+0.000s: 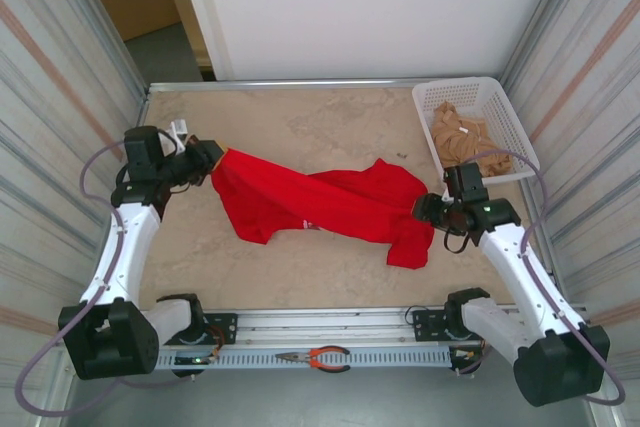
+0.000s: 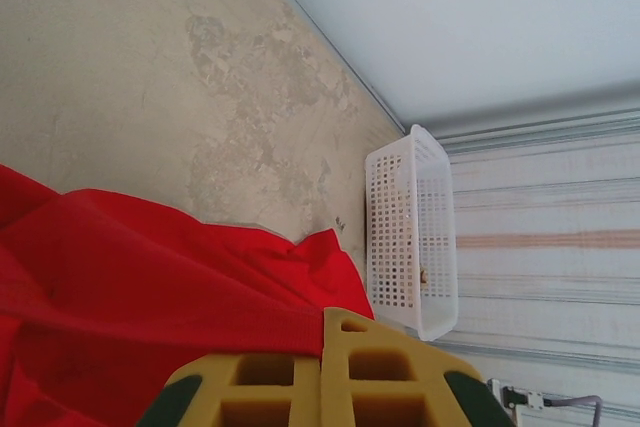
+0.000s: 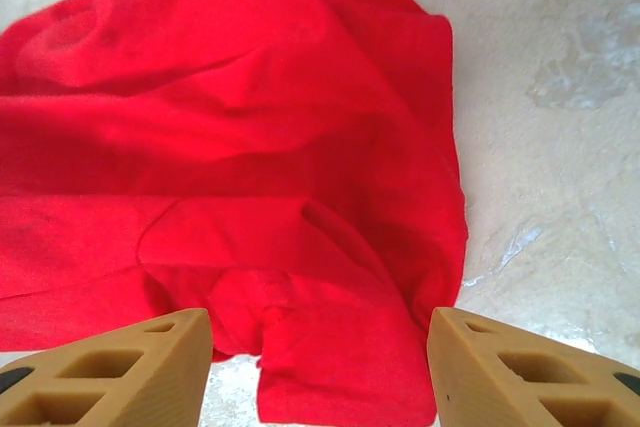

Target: Fold the inside-out t-shirt

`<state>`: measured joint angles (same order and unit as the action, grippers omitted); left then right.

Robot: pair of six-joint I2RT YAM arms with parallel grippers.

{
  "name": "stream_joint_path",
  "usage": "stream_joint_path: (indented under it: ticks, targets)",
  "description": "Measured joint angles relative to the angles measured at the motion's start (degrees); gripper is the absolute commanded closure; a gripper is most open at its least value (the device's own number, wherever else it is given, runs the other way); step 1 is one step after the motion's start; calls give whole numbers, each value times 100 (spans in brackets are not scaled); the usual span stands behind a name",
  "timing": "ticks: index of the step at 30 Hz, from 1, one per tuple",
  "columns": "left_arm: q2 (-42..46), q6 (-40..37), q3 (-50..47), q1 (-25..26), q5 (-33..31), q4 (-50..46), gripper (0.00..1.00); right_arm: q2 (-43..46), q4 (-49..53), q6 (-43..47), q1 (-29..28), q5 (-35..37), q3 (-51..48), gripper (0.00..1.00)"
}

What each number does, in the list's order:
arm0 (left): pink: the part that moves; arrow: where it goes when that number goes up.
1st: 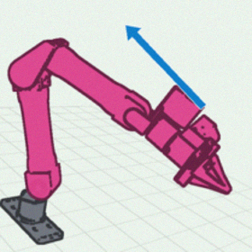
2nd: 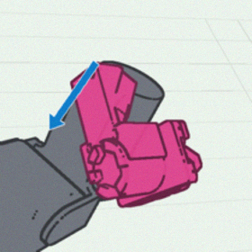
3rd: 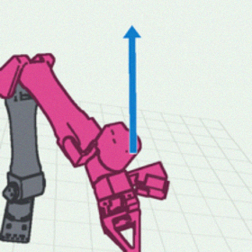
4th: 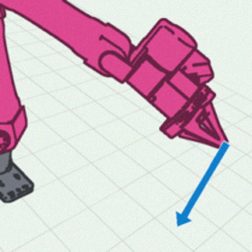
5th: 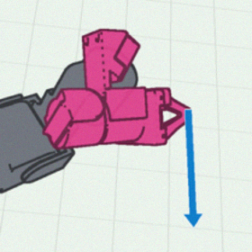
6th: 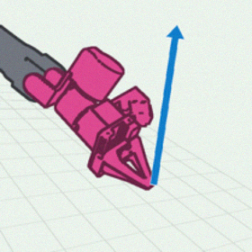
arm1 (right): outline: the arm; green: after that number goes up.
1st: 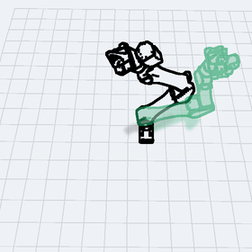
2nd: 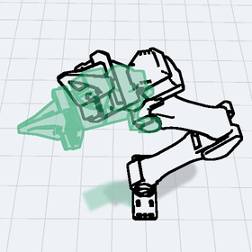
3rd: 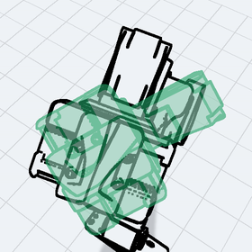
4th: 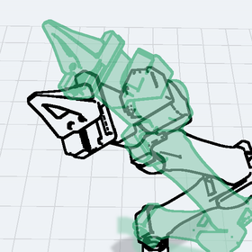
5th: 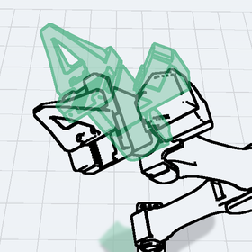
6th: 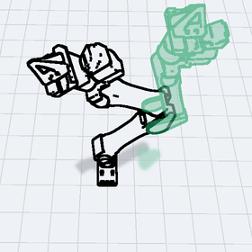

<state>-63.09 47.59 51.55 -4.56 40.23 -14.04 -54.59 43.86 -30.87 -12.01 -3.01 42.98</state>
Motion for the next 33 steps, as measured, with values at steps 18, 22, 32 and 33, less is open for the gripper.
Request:
stream_joint_path:
  ticks: [18,22,32,33]
  targets:
    - [0,-46,173,-140,20,-116,100,-828,-787,-4,-4,-212,-391,55]
    - [0,-46,173,-140,20,-116,100,-693,-833,-20,-61,-315,-503,55]
    - [0,-46,234,-140,22,-116,100,-352,-979,-87,-87,-431,-855,67]
    - [0,-46,238,-140,22,-118,100,-363,-988,-116,-87,-435,-874,71]
